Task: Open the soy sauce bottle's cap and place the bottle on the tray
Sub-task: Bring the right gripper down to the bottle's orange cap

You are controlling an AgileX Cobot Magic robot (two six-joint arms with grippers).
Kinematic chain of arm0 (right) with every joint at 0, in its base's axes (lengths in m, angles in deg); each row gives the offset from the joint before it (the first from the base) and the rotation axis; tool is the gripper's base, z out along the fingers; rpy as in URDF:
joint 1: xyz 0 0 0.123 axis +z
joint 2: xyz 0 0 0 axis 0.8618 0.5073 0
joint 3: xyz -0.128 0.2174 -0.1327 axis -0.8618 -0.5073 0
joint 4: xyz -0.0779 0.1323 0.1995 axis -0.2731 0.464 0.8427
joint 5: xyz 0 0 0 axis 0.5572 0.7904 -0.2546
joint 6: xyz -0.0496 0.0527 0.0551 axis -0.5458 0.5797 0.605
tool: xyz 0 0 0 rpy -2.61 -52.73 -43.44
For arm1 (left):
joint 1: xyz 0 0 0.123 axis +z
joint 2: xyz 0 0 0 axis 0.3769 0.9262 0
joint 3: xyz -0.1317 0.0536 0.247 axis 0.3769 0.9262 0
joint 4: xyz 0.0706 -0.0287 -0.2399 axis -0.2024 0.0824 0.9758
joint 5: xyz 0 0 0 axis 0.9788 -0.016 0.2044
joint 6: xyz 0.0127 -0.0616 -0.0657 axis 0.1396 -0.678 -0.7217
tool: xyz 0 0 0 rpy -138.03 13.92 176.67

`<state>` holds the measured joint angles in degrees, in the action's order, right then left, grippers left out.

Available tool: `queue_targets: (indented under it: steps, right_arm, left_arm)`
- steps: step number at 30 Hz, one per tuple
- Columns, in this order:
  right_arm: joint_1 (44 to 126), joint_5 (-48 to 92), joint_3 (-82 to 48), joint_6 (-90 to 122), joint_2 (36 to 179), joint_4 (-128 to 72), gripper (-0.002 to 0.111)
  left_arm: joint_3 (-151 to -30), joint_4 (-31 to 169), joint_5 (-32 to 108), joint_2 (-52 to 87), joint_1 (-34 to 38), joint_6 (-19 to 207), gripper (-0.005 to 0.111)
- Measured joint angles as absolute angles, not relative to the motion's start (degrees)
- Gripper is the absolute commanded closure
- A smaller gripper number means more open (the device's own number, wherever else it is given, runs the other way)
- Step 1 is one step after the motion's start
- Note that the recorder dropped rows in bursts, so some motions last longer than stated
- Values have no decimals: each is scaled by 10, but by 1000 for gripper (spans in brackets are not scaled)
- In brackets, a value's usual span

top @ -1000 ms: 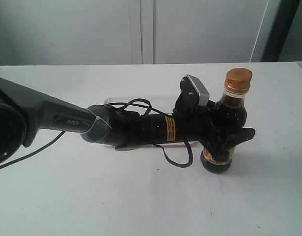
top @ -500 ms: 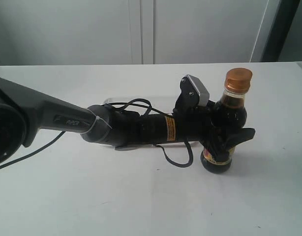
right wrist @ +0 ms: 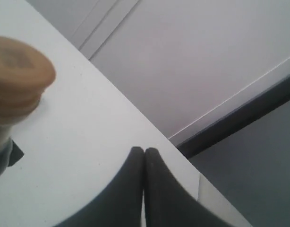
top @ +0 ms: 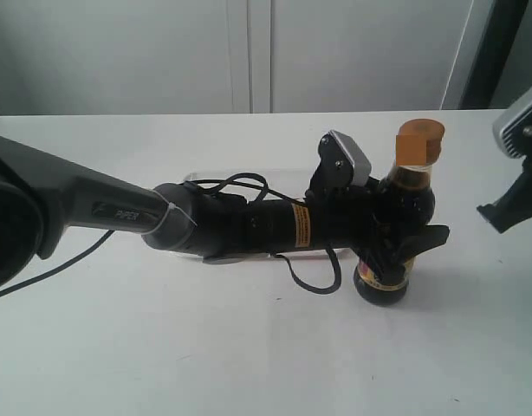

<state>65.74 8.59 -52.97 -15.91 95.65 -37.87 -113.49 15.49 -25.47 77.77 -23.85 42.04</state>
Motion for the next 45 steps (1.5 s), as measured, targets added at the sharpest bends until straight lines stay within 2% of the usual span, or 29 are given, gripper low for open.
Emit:
queue_targets:
  steps: [15, 28, 45]
  right_arm:
    - [702, 50, -521, -180, 1028, -436, 108]
    - [735, 31, -519, -169, 1031, -431, 108]
    - [739, 42, -511, -154, 1032, -424, 108]
  left_arm:
    - [-1135, 154, -251, 777, -239, 420, 107]
    - [-1135, 152, -251, 777, -239, 420, 107]
    - [-1135, 151, -251, 777, -239, 420, 107]
